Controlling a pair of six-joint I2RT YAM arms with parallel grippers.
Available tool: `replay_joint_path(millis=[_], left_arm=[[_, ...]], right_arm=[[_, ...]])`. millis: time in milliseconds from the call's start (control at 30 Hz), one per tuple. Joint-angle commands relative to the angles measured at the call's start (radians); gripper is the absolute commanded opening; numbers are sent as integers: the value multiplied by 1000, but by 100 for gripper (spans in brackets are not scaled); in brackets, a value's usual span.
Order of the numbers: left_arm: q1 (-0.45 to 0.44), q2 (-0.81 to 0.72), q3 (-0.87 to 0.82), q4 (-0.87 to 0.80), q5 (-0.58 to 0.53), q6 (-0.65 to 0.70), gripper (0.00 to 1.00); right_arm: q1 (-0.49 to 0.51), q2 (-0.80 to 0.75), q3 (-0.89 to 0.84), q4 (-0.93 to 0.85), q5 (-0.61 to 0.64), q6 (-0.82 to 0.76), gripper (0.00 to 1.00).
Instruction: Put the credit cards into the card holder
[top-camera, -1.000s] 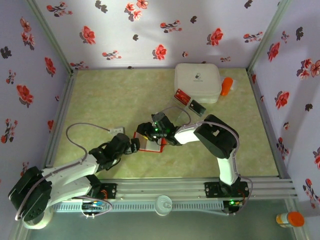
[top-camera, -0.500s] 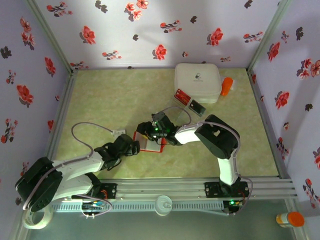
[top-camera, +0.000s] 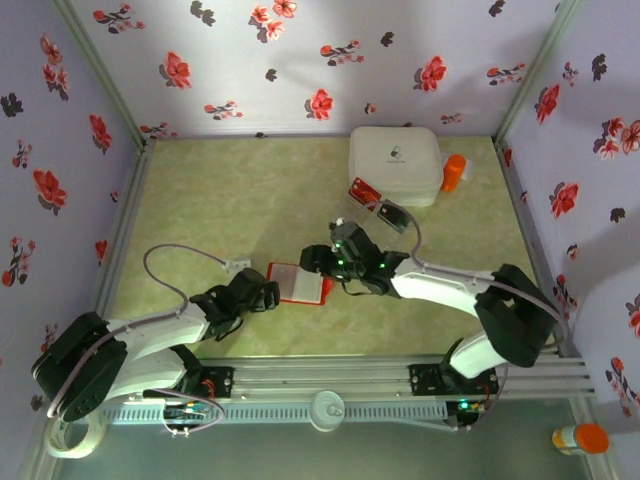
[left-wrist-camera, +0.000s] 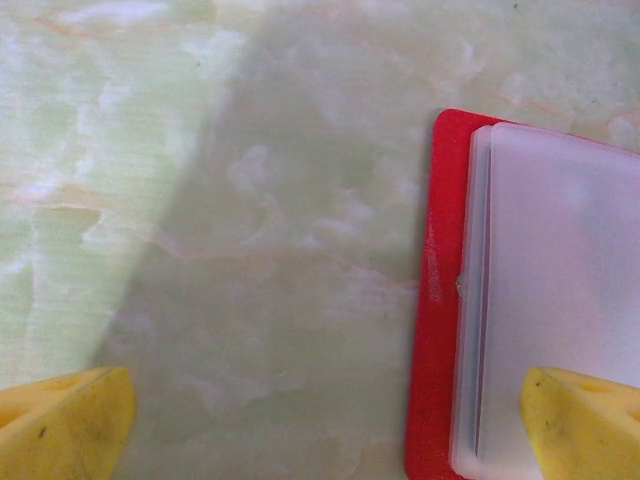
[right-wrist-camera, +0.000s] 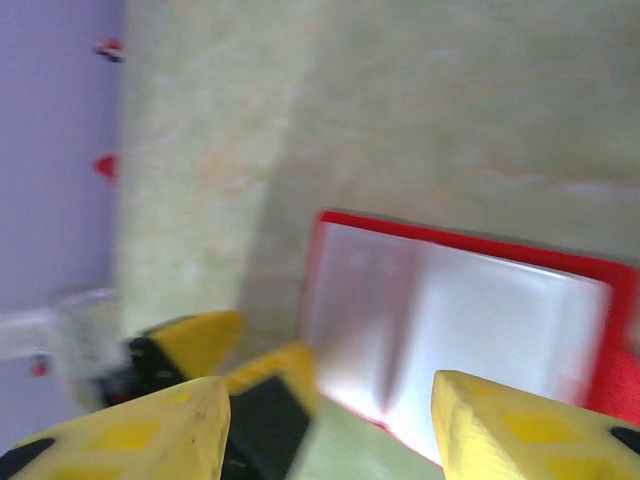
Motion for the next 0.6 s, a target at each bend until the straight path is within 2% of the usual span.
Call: replay_joint_path(millis=[0, 367, 467, 567], left_arm=[[-2, 3, -15, -19, -2, 4, 100], [-2, -1, 0, -32, 0, 9, 100], [-3, -1, 8, -35, 3, 12, 100], [-2, -1, 20, -38, 11, 19, 100]], right_arm=[[-5, -52, -44, -226, 160, -107, 58], [-6, 67, -34, -145, 150, -118, 55], [-9, 94, -20, -138, 165, -132, 48], [-16, 104, -17, -145, 165, -152, 28]])
